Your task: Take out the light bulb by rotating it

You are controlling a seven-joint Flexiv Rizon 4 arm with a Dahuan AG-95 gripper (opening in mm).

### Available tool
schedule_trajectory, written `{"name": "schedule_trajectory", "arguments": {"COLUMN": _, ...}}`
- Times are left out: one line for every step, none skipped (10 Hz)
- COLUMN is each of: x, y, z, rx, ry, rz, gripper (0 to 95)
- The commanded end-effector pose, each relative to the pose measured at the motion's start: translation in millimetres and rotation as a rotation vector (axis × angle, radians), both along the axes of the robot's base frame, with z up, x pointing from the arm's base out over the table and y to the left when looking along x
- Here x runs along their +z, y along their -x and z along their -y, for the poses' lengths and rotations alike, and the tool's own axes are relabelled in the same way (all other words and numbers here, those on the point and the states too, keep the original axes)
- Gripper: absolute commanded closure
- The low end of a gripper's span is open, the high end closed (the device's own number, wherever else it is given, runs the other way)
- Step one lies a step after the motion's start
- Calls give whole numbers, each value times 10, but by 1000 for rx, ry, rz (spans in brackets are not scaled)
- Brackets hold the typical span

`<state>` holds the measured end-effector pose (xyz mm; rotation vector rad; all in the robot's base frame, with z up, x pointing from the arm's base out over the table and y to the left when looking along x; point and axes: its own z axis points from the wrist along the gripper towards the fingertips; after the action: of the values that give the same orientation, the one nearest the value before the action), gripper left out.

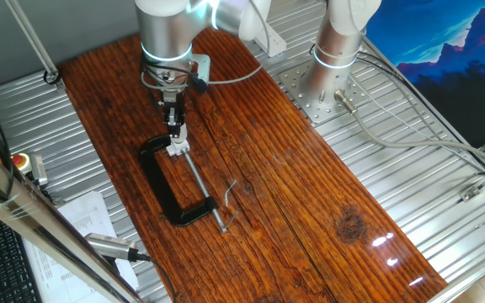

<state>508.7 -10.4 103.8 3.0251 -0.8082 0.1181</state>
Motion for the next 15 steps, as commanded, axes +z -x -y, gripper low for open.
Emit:
{"name": "schedule_trajectory", "arguments": {"x": 1, "y": -4, "z": -6, "rx": 13, "ry": -3, "rz": -3, "gripper": 950}}
{"name": "schedule_trajectory", "arguments": {"x": 1, "y": -4, "z": -6, "rx": 1, "ry": -1, "rz": 0, "gripper": 950}}
{"name": "schedule_trajectory", "arguments": {"x": 0, "y": -4, "z": -6, "rx": -80, "ry": 4, "rz": 4, "gripper": 950}}
{"name": "schedule_trajectory", "arguments": {"x": 1, "y": -4, "z": -6, "rx": -107, "ry": 8, "rz": 6, "gripper": 950}}
{"name": "schedule_trajectory", "arguments": {"x": 1, "y": -4, "z": -6, "rx": -129, "ry": 10, "rz": 7, "gripper": 950}}
{"name": "schedule_trajectory", "arguments": {"x": 2, "y": -6, "z": -6, "rx": -142, "ry": 9, "rz": 7, "gripper": 950}}
{"name": "schedule_trajectory", "arguments": {"x": 3, "y": -7, "z": -6, "rx": -190, "ry": 5, "rz": 9, "gripper": 950}}
{"name": "schedule_trajectory", "arguments": {"x": 4, "y": -6, "z": -6, "rx": -198, "ry": 5, "rz": 8, "gripper": 950}}
{"name": "schedule_trajectory", "arguments": {"x": 4, "y": -6, "z": -6, "rx": -228, "ry": 2, "rz": 7, "gripper": 950}}
{"name": "schedule_trajectory", "arguments": {"x": 4, "y": -6, "z": -6, "rx": -231, "ry": -1, "rz": 5, "gripper": 950}}
{"name": "schedule_trajectory", "arguments": {"x": 4, "y": -6, "z": -6, "rx": -205, "ry": -7, "rz": 3, "gripper": 950}}
{"name": "schedule_trajectory", "arguments": {"x": 4, "y": -7, "z": -7, "rx": -196, "ry": -7, "rz": 3, "gripper": 950}}
{"name": "schedule_trajectory", "arguments": {"x": 3, "y": -7, "z": -9, "rx": -160, "ry": -4, "rz": 1, "gripper": 950}}
{"name": "schedule_trajectory", "arguments": {"x": 2, "y": -7, "z": -9, "rx": -137, "ry": -4, "rz": 0, "gripper": 950}}
{"name": "schedule_trajectory", "arguments": {"x": -1, "y": -7, "z": -9, "rx": -111, "ry": -3, "rz": -1, "gripper": 950}}
